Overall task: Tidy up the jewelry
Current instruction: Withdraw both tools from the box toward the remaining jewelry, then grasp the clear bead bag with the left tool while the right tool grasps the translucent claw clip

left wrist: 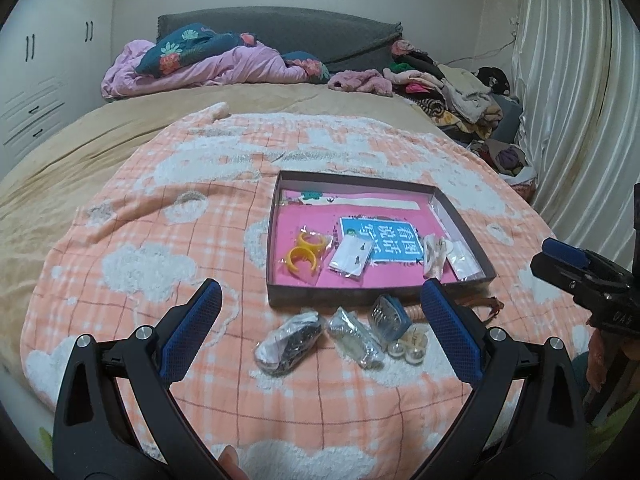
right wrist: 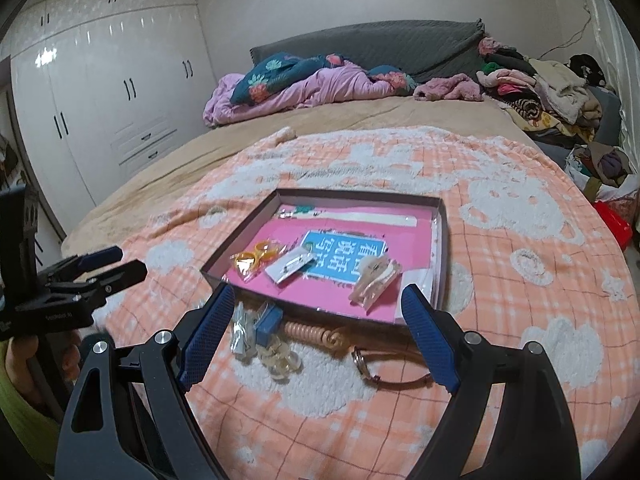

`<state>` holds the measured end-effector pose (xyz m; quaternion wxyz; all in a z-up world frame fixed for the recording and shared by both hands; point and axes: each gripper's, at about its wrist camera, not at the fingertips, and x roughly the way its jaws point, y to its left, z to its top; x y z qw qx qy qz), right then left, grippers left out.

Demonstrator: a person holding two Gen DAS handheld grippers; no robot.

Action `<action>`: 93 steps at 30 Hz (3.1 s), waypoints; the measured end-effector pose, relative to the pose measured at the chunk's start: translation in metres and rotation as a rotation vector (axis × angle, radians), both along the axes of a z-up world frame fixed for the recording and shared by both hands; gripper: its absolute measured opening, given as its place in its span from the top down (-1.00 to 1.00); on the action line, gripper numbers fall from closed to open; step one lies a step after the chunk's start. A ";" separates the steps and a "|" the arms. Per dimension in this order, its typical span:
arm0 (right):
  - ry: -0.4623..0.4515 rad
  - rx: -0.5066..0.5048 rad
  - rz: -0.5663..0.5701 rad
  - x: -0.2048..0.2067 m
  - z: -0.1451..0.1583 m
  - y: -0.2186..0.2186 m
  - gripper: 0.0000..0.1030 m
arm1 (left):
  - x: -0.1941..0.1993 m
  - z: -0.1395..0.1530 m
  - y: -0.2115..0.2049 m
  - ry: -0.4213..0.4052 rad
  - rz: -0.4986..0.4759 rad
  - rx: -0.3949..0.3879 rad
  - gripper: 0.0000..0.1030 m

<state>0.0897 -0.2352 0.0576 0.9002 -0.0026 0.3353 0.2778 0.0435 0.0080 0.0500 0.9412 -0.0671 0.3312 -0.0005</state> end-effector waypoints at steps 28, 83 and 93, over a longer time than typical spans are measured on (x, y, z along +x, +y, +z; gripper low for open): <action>0.201 -0.153 0.227 0.011 -0.097 0.055 -0.11 | -0.007 -0.069 -0.012 0.216 -0.153 -0.026 0.08; 0.064 0.035 0.128 0.026 -0.057 0.002 0.29 | 0.019 -0.053 -0.006 0.117 -0.103 0.014 0.47; -0.003 0.031 0.060 0.029 -0.042 -0.011 0.29 | 0.032 -0.027 0.003 0.053 -0.075 -0.010 0.47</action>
